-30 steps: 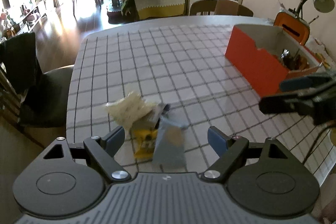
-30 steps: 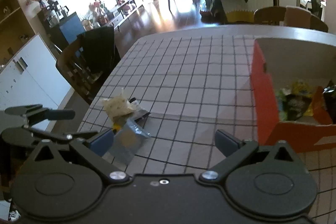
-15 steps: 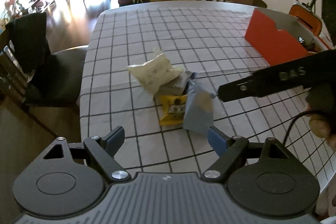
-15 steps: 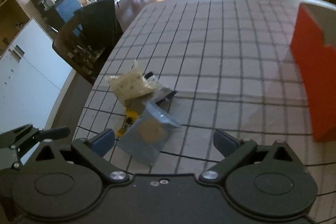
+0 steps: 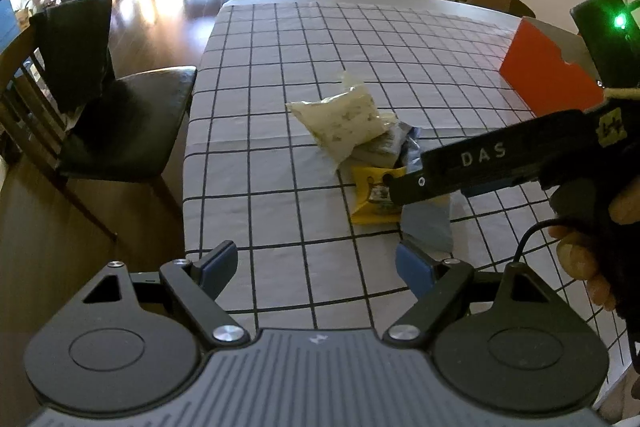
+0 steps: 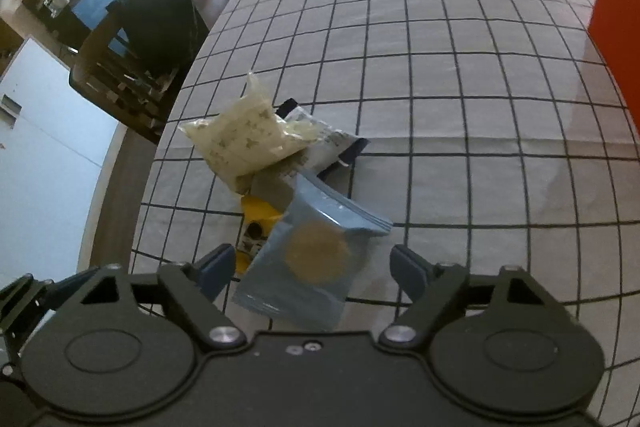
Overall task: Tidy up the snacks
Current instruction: 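Withdraw both grippers from the box toward the remaining cream and blue bags, then grasp the blue cookie bag with the right gripper while the left grasps the yellow packet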
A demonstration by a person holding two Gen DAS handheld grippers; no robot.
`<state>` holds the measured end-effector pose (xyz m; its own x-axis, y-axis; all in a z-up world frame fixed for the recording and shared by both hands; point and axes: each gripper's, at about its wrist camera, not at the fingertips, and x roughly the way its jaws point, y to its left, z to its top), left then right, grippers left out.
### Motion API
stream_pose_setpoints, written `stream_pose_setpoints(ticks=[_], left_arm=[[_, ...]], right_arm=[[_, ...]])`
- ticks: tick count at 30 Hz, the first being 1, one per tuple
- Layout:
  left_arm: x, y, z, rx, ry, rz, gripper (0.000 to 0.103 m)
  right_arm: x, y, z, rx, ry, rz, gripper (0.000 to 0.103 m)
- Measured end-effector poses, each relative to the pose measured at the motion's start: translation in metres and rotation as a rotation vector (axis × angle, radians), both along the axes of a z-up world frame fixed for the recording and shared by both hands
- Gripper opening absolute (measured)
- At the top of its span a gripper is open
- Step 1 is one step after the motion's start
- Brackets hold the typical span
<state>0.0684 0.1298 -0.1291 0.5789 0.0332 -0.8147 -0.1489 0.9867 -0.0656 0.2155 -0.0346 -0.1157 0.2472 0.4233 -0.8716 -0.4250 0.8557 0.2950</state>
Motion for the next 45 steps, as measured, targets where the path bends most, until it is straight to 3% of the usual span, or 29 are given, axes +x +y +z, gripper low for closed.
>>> stream_pose_setpoints(ticks=[14, 28, 35, 37, 39, 45], left_arm=[[0.016, 0.021, 0.005, -0.041, 0.001, 0.04, 0.086], [0.062, -0.025, -0.007, -0.003, 0.033, -0.098, 0.086], [0.091, -0.038, -0.024, -0.022, 0.113, -0.068, 0.086], [0.095, -0.04, -0.028, -0.029, 0.13, -0.062, 0.081], [0.097, -0.043, -0.03, -0.024, 0.144, -0.07, 0.065], [0.101, -0.046, -0.037, -0.002, 0.178, -0.035, 0.043]], right_arm=[[0.005, 0.0, -0.003, 0.006, -0.025, 0.057, 0.045], [0.0, -0.036, 0.012, -0.048, -0.108, 0.093, 0.044], [0.003, -0.068, 0.016, -0.056, -0.101, 0.034, 0.044], [0.003, -0.075, 0.017, -0.061, -0.105, 0.026, 0.044], [0.003, -0.08, 0.019, -0.061, -0.108, 0.021, 0.044], [0.0, -0.088, 0.023, -0.048, -0.113, 0.016, 0.044]])
